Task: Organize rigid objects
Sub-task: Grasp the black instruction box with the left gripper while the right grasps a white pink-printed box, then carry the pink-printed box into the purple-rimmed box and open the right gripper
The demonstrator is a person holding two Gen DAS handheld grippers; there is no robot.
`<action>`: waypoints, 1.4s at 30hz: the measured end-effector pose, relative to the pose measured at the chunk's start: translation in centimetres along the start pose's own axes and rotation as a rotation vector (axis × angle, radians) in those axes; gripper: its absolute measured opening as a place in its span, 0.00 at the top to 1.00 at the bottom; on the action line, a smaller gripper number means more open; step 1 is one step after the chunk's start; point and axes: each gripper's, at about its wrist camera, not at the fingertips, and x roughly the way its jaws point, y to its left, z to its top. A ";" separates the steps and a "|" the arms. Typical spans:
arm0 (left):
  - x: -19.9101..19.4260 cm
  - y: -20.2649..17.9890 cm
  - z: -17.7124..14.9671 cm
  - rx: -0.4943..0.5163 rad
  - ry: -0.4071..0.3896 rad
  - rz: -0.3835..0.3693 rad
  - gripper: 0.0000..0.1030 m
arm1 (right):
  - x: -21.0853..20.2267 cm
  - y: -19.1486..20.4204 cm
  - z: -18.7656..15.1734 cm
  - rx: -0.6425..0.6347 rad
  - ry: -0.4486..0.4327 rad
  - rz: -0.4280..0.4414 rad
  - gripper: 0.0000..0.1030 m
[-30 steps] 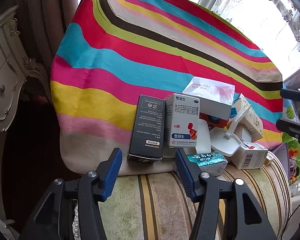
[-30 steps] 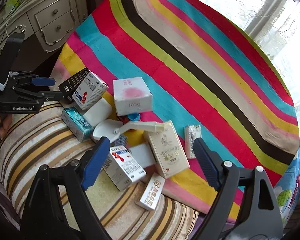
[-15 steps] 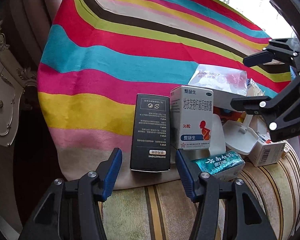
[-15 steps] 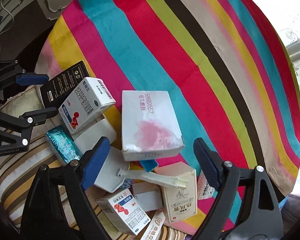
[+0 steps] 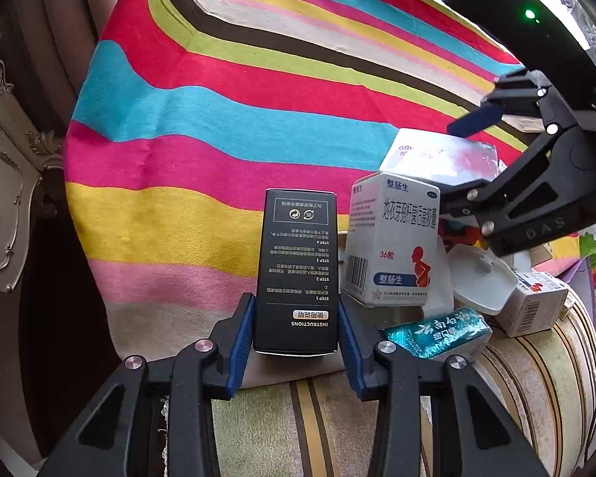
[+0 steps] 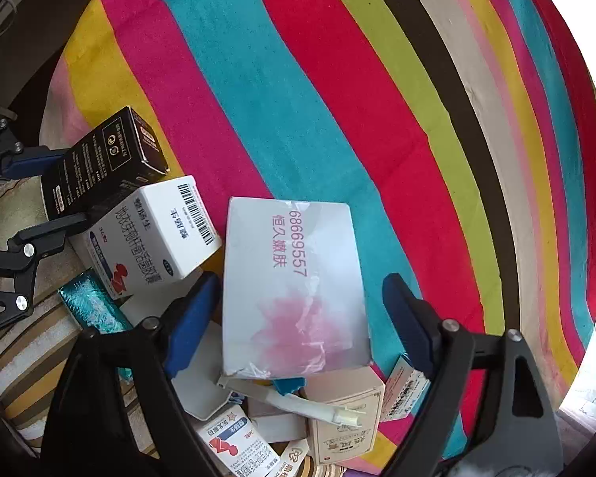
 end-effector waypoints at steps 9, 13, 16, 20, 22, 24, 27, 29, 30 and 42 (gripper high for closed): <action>-1.0 0.7 -0.1 -0.053 -0.049 0.009 0.61 | -2.0 -1.4 -1.9 0.047 -0.104 0.013 0.31; -1.7 1.2 -0.1 -0.084 -0.079 0.020 0.61 | -4.2 -2.8 -3.2 0.106 -0.196 0.016 0.31; -2.6 1.3 -0.3 -0.103 -0.108 0.027 0.61 | -6.2 -3.7 -4.8 0.154 -0.257 0.020 0.31; -4.0 0.9 -0.5 -0.116 -0.152 0.030 0.61 | -9.4 -4.2 -7.1 0.229 -0.336 0.017 0.31; -4.8 0.5 -0.6 -0.115 -0.174 0.026 0.61 | -10.7 -4.8 -9.2 0.271 -0.379 0.016 0.31; -5.6 -0.1 -0.5 -0.109 -0.196 0.021 0.61 | -12.1 -5.6 -11.9 0.324 -0.420 0.015 0.31; -7.0 -1.3 -0.6 -0.096 -0.226 0.011 0.61 | -13.2 -6.8 -16.2 0.405 -0.464 0.001 0.31; -7.9 -2.3 -0.8 -0.083 -0.241 -0.006 0.61 | -13.8 -7.9 -20.0 0.463 -0.486 -0.013 0.31; -8.4 -2.9 -0.9 -0.074 -0.249 -0.014 0.61 | -14.1 -8.3 -22.0 0.496 -0.495 -0.016 0.31; -10.4 -12.3 -1.0 0.080 -0.251 -0.145 0.61 | -9.3 -9.9 -41.9 0.848 -0.434 0.001 0.31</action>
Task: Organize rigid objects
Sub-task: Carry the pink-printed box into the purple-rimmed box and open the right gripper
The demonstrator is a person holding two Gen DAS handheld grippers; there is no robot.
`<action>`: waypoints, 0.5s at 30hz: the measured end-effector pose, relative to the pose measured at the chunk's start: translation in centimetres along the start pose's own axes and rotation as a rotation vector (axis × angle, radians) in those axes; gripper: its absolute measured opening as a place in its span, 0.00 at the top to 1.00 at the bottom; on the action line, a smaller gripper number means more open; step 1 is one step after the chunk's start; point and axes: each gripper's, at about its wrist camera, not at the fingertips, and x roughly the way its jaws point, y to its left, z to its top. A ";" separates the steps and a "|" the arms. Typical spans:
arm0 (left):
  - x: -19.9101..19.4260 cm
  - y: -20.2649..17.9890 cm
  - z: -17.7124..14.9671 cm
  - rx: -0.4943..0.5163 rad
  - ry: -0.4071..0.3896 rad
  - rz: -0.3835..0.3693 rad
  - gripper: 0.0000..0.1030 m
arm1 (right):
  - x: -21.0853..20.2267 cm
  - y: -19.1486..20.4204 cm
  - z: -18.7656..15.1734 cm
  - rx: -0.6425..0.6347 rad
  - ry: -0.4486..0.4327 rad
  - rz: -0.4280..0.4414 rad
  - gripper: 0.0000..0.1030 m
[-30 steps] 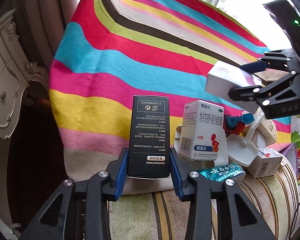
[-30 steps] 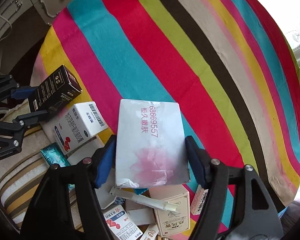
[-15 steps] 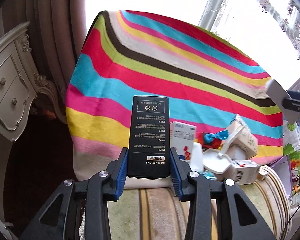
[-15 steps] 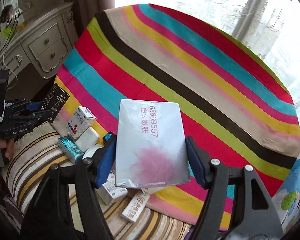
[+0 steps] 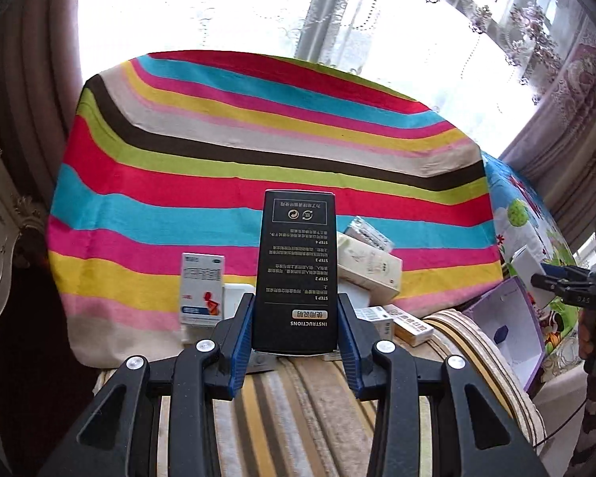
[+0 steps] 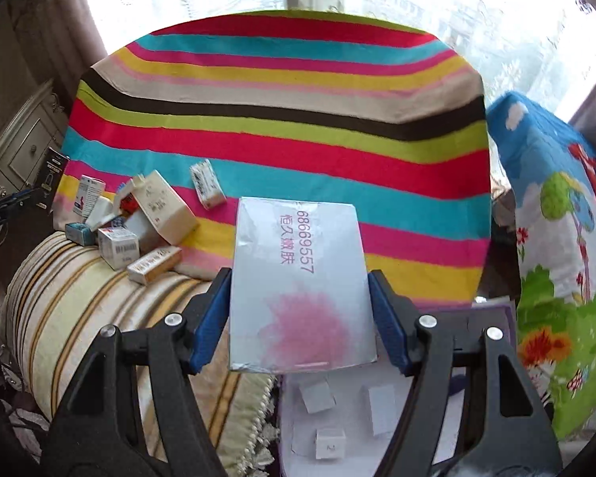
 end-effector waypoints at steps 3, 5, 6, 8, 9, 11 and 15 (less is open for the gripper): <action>0.1 -2.2 -0.1 0.032 0.007 -0.019 0.61 | 0.9 -2.9 -3.0 0.069 0.049 -0.001 0.31; 0.1 -3.5 -0.2 0.049 0.011 -0.038 0.61 | 1.9 -4.5 -4.8 0.115 0.082 -0.008 0.31; 0.0 -4.1 -0.2 0.057 0.014 -0.049 0.61 | 2.4 -5.3 -5.6 0.133 0.094 -0.011 0.31; 0.1 -5.4 -0.3 0.079 0.025 -0.068 0.61 | 3.8 -6.7 -7.0 0.168 0.120 -0.002 0.31; 0.1 -6.1 -0.4 0.090 0.030 -0.073 0.61 | 4.6 -7.2 -7.5 0.183 0.135 0.000 0.31; 0.2 -7.2 -0.5 0.108 0.038 -0.082 0.61 | 6.1 -8.0 -8.4 0.194 0.158 -0.011 0.31; 0.5 -9.4 -0.9 0.142 0.055 -0.102 0.61 | 9.1 -9.2 -9.6 0.203 0.202 -0.025 0.31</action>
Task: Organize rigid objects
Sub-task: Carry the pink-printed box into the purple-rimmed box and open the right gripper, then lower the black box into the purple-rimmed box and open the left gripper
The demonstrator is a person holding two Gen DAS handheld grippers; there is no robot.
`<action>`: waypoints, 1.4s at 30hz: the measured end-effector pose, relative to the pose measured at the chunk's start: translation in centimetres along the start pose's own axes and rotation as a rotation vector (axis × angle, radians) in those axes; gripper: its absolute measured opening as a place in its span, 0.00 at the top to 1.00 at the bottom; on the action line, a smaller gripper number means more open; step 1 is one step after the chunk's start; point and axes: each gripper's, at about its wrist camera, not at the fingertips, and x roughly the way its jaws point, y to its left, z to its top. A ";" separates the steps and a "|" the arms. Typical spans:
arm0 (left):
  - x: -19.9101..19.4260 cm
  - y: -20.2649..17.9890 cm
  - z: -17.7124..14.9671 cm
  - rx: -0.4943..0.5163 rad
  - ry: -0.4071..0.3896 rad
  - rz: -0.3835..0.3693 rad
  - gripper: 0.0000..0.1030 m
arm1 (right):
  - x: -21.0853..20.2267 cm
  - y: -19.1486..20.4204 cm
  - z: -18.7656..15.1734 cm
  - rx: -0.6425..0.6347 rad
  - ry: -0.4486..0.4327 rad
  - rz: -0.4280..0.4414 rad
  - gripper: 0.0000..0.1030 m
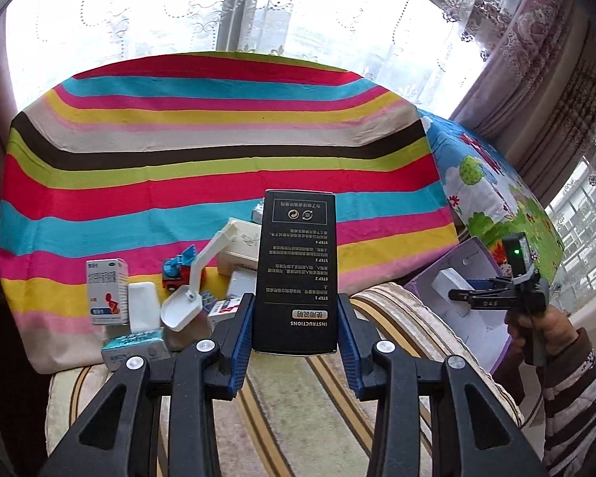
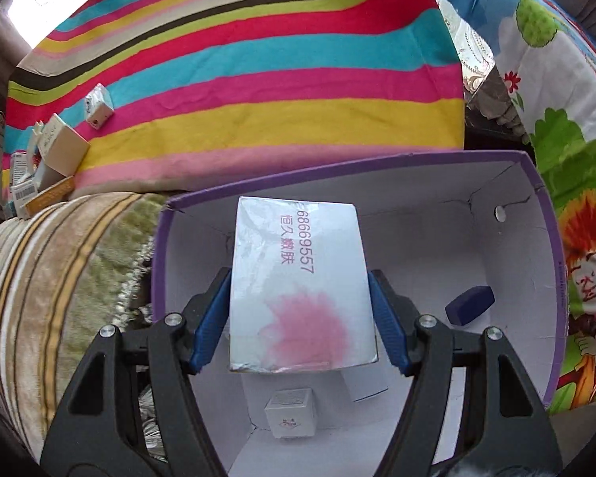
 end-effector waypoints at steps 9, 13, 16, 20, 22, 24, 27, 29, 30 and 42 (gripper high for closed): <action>1.4 -5.9 -0.4 0.121 0.058 -0.091 0.61 | 4.4 -0.9 0.4 -0.009 0.018 0.000 0.31; 2.4 -9.0 -0.7 0.185 0.088 -0.135 0.61 | 6.0 -1.0 0.4 -0.028 0.039 -0.008 0.32; 3.1 -11.0 -0.9 0.223 0.110 -0.159 0.61 | 7.2 -1.4 0.3 -0.027 0.063 -0.010 0.32; 4.0 -13.0 -1.1 0.259 0.138 -0.178 0.61 | 8.3 -2.2 -0.1 0.000 0.107 -0.017 0.31; 4.6 -13.8 -1.1 0.271 0.153 -0.183 0.61 | 8.5 -2.6 -0.2 0.009 0.116 -0.008 0.31; 5.4 -14.8 -1.1 0.282 0.168 -0.188 0.61 | 8.7 -3.0 -0.3 0.025 0.133 0.011 0.27; 6.2 -15.6 -1.2 0.293 0.191 -0.196 0.61 | 8.1 -3.6 -0.6 0.045 0.110 0.055 0.17; 6.7 -16.1 -1.2 0.298 0.206 -0.205 0.61 | 7.7 -4.1 -0.8 0.059 0.101 0.069 0.17; 6.9 -16.4 -1.2 0.302 0.211 -0.208 0.61 | 7.3 -4.4 -0.9 0.068 0.097 0.066 0.17; 13.4 -20.6 -1.1 0.145 0.374 -0.270 0.61 | -2.7 -8.6 -5.1 0.258 -0.137 0.064 0.16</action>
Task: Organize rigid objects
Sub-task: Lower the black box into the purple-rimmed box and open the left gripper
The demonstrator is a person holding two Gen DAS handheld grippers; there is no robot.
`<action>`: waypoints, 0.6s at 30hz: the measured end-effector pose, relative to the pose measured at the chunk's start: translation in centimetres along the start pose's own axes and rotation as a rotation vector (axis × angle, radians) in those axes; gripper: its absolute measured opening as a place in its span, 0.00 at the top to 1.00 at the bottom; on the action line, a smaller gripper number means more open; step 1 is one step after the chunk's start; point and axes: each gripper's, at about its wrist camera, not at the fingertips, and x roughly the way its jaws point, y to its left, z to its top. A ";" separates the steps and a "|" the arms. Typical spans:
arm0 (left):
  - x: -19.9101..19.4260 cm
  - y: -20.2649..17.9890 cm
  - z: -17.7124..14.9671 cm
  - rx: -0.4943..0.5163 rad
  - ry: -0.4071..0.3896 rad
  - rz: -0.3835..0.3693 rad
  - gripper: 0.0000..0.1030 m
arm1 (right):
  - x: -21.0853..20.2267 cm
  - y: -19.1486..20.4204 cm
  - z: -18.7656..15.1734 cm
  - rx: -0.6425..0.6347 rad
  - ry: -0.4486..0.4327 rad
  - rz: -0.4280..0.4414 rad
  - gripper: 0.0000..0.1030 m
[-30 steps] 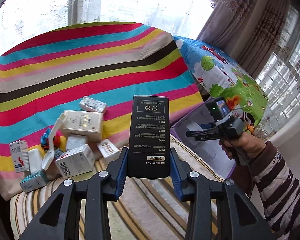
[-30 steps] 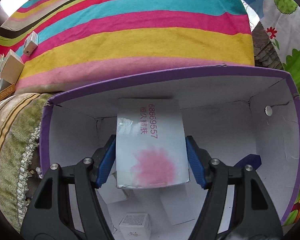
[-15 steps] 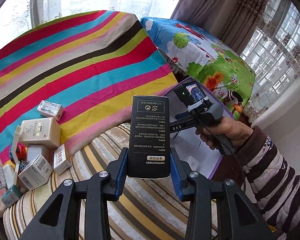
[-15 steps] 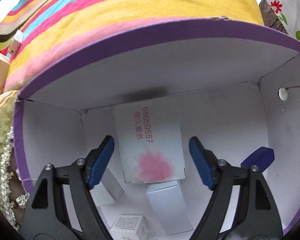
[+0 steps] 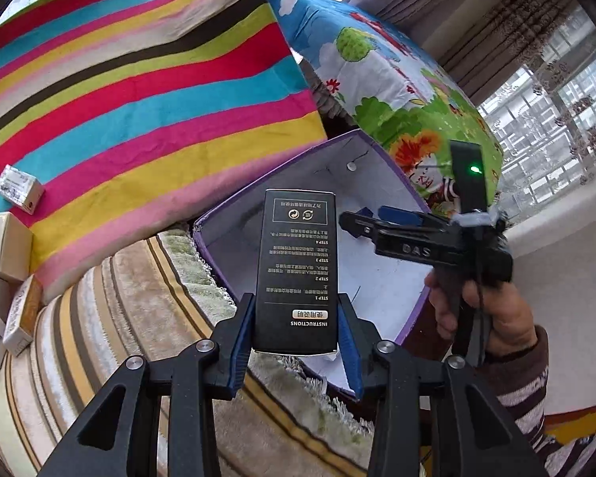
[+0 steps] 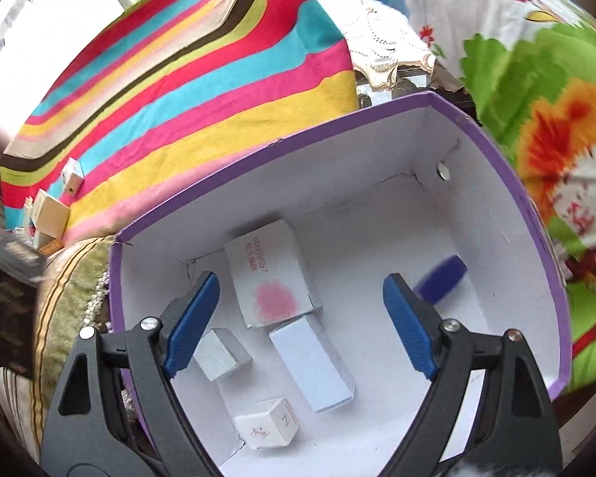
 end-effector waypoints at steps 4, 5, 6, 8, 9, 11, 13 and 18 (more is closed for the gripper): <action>2.6 0.8 1.3 -0.166 0.036 -0.038 0.61 | -0.8 -0.3 0.0 -0.015 -0.013 0.017 0.16; 3.1 0.8 1.5 -0.187 0.035 -0.029 0.61 | -1.1 0.0 -0.3 -0.015 -0.011 0.015 0.16; 3.5 0.8 1.7 -0.211 0.034 -0.015 0.61 | -1.2 0.5 -0.6 -0.014 -0.010 0.009 0.16; 4.2 0.9 1.8 -0.252 0.039 0.017 0.59 | -0.5 0.1 0.0 -0.008 -0.006 0.006 0.16; 4.5 0.8 1.8 -0.265 0.048 0.031 0.59 | 0.0 0.4 0.1 -0.006 -0.005 0.010 0.16; 5.2 1.0 1.9 -0.285 0.067 0.050 0.47 | 0.1 1.1 0.1 -0.008 -0.008 0.016 0.16; 5.5 1.2 1.8 -0.293 0.066 0.056 0.46 | 0.2 1.2 0.1 -0.013 -0.009 0.016 0.16; 4.9 1.4 1.5 -0.296 0.052 0.042 0.45 | -0.2 1.1 0.2 -0.008 -0.008 0.013 0.16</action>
